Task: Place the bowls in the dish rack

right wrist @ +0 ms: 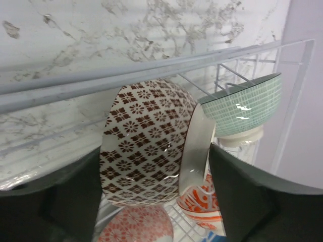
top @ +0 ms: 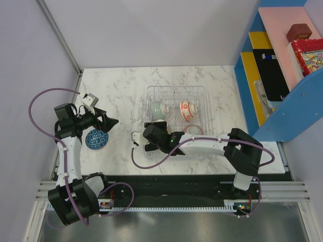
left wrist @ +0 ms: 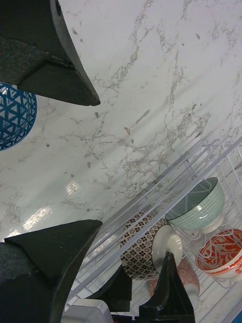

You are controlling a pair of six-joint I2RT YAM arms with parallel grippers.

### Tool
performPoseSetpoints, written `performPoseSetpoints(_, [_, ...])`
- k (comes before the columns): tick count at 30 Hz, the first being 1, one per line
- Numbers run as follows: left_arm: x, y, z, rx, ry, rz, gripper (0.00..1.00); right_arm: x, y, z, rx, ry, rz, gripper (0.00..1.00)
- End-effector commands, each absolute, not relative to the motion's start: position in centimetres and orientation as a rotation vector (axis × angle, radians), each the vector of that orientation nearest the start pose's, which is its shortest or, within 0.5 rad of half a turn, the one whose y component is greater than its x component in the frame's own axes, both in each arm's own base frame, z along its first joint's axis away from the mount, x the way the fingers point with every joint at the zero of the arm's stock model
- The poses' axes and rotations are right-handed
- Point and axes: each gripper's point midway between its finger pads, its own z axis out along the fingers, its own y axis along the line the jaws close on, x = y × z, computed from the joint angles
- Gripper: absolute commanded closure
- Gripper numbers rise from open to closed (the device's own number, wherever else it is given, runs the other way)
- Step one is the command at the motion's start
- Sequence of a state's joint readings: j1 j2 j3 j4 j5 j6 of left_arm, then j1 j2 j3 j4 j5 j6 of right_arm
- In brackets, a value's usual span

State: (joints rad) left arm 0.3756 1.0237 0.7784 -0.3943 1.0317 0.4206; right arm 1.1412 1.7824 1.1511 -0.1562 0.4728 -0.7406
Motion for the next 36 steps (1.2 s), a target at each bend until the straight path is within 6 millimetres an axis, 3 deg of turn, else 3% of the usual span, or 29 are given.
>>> performPoseSetpoints(1, [28.9, -4.1, 20.5, 0.577, 1.813, -0.630, 0.00, 27.2, 35.9, 8.5, -1.747, 1.556, -0.295, 0.02])
performPoseSetpoints(21, [28.8, -4.1, 20.6, 0.577, 1.808, -0.631, 0.00, 22.9, 36.7, 11.1, -1.869, 1.582, 0.008, 0.02])
performPoseSetpoints(30, [28.7, -4.1, 20.7, 0.578, 1.804, -0.630, 0.00, 24.9, 36.1, 8.6, -1.861, 1.620, -0.118, 0.02])
performPoseSetpoints(36, [28.7, -4.1, 20.6, 0.574, 1.806, -0.634, 0.00, 27.0, 36.2, 8.8, -1.766, 1.629, -0.221, 0.02])
